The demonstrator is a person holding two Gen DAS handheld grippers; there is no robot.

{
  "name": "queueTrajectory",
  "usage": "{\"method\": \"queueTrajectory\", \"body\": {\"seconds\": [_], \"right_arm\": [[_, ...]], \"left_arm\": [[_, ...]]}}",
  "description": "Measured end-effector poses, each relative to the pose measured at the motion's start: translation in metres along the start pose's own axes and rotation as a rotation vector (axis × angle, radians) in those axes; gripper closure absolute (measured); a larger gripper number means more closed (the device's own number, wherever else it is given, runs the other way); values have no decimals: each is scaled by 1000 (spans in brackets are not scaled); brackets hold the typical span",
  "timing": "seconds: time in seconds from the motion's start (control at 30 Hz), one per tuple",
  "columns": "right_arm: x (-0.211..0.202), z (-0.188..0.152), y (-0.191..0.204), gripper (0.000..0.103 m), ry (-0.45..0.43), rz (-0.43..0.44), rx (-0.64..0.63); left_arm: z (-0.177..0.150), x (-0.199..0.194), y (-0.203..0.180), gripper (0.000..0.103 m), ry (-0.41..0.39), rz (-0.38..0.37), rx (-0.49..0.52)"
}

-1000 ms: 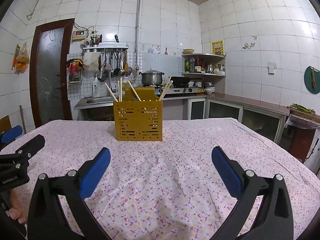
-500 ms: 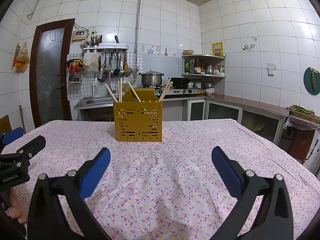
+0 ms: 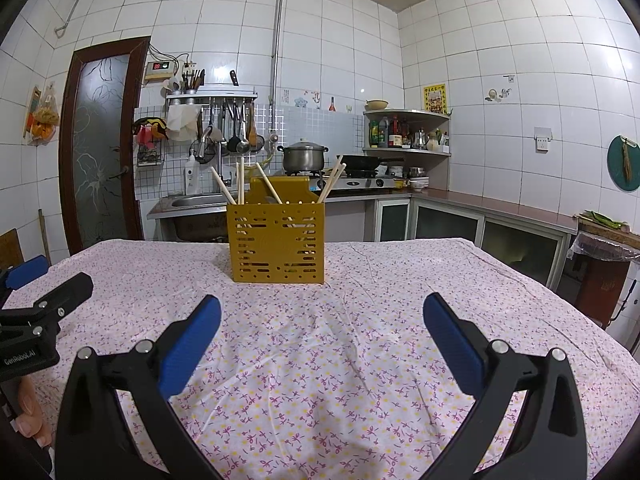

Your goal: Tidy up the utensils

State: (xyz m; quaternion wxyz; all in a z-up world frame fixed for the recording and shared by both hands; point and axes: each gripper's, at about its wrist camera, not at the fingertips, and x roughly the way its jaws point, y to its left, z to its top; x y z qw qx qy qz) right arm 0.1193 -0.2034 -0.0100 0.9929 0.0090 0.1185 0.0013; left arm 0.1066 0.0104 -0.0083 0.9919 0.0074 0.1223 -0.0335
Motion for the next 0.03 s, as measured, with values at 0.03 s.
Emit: {"method": "queueTrajectory", "body": {"seconds": [0.03], "right_arm": [[0, 0, 0, 4, -1, 0, 0]], "left_arm": [[0, 0, 0, 5, -1, 0, -1]]}}
